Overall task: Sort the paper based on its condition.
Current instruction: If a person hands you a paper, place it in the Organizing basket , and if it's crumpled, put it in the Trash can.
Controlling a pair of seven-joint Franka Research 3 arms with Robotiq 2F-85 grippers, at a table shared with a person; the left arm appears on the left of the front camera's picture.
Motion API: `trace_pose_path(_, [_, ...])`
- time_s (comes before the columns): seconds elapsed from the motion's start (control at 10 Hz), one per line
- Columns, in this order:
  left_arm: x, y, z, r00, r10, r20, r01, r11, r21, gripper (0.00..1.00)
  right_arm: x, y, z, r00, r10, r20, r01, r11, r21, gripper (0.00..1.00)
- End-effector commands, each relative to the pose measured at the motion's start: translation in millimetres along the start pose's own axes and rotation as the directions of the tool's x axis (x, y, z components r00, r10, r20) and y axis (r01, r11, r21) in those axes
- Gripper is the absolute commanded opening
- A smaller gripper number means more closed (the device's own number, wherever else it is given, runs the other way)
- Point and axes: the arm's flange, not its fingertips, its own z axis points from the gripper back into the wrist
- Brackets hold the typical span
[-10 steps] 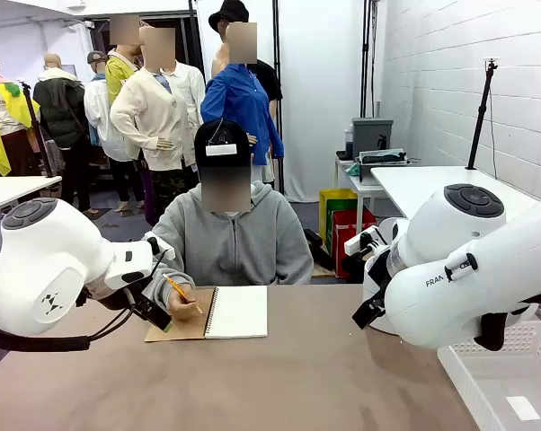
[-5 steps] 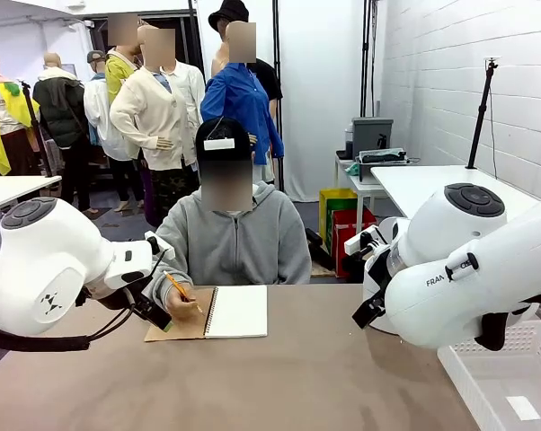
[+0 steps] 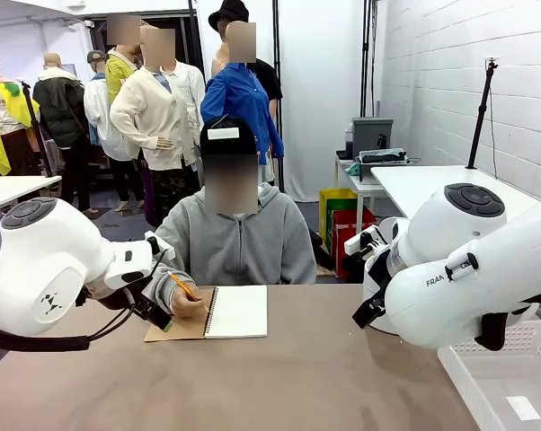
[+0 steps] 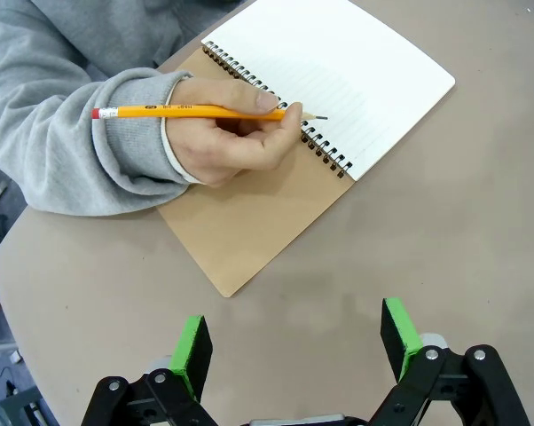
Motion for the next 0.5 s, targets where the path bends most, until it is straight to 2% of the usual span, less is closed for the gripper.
trace_pose_path(0.0, [-0.2,1.0,0.0,1.0,0.002,0.0,-0.002,1.0,0.001,1.0,-0.1,-0.1,-0.1,1.0,-0.001,0.0,0.001,1.0,0.0,1.0])
trace_pose_path(0.4, [0.0,0.0,0.0,1.0,0.0,0.0,0.0,1.0,0.0,1.0,0.0,0.0,0.0,1.0,0.0,0.0,0.0,1.0,0.0,1.0])
